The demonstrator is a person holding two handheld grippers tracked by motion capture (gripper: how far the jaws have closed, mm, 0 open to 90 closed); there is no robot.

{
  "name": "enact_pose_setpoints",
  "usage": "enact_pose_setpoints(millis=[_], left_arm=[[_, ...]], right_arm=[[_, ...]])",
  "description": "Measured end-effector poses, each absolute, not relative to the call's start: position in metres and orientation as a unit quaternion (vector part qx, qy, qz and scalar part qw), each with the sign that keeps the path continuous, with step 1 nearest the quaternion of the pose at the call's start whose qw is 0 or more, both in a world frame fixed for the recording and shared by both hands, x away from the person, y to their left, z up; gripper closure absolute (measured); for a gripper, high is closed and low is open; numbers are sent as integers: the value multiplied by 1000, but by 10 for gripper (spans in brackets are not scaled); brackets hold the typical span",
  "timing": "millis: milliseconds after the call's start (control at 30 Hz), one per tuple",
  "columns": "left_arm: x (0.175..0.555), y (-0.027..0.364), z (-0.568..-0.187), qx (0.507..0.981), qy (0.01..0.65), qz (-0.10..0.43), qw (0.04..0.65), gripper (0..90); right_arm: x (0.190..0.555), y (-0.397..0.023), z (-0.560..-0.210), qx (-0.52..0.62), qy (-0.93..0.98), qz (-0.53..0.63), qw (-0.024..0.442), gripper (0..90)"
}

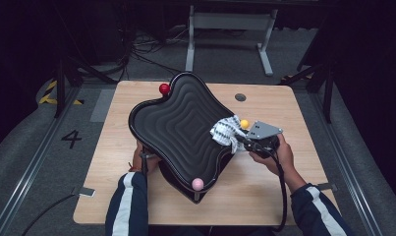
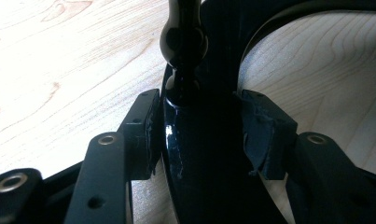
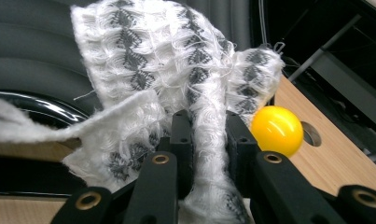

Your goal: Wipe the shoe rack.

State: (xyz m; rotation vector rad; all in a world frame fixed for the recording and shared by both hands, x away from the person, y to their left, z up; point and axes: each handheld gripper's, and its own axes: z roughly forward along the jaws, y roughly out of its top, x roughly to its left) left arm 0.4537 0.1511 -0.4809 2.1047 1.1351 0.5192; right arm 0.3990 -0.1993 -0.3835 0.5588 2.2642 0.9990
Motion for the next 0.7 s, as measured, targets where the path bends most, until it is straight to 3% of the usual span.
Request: enact_pose_setpoints(millis=[700], left_arm=[[453,150,-481,806,440,204,338,507]], right_arm=[[343,-132,-377,69,878,414,230,764]])
